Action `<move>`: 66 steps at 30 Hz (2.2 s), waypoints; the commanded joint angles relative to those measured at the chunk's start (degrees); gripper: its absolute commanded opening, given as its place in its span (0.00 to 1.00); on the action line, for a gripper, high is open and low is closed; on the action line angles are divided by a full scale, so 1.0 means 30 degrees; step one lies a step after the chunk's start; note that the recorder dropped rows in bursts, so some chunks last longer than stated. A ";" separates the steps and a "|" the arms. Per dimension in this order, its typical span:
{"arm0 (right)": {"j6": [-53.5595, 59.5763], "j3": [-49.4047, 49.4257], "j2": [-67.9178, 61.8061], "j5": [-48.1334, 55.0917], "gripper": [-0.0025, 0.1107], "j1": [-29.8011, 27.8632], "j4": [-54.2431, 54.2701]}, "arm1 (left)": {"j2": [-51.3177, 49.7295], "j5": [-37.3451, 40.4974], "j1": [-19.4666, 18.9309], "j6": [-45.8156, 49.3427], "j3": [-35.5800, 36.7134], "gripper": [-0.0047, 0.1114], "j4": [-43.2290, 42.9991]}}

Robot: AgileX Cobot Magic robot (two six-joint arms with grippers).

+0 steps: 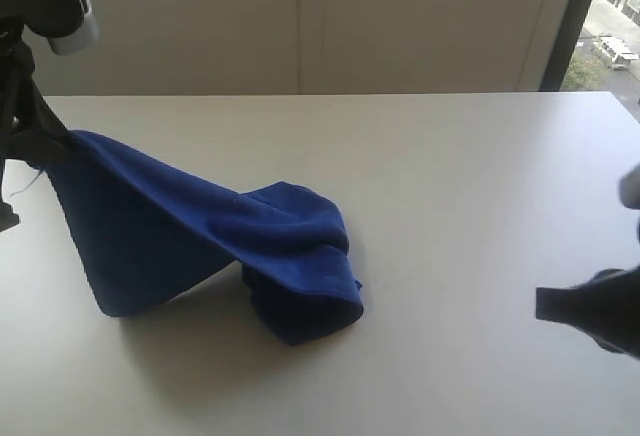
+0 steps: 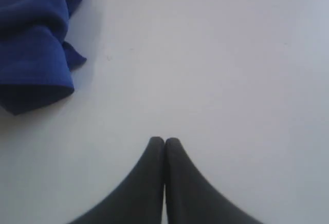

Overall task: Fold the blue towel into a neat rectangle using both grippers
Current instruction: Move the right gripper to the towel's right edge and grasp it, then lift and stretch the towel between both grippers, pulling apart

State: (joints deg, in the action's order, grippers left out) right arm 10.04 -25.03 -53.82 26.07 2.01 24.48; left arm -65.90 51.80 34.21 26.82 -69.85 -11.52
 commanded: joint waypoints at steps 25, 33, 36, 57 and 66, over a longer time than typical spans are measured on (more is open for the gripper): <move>3.7637 -0.7028 -1.5437 -0.1880 0.49 0.5577 1.9370 | 0.0202 -0.0241 0.0074 -0.0184 0.0022 0.04 0.0210; 3.7637 -0.7064 -1.5864 -0.1963 0.49 0.5849 1.9333 | 0.0202 -0.0241 0.0074 -0.0184 0.0022 0.04 0.0210; 3.7637 -0.7064 -1.5910 -0.2446 0.43 0.5849 1.9333 | 0.0202 -0.0241 0.0074 -0.0184 0.0022 0.04 0.0210; 3.7482 -0.7064 -0.6922 -1.4242 0.02 0.5849 1.9403 | 0.0326 -0.2367 0.0074 -0.0958 0.0022 0.04 0.0042; 3.7482 -0.6895 -0.1322 -1.7760 0.02 0.5849 2.2471 | 0.2159 -0.2265 0.0074 -0.2092 -0.0090 0.04 0.0042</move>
State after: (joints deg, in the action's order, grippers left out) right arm 121.22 -46.13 -61.59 -21.71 19.76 86.72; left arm -61.93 43.08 34.31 22.77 -69.85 -10.47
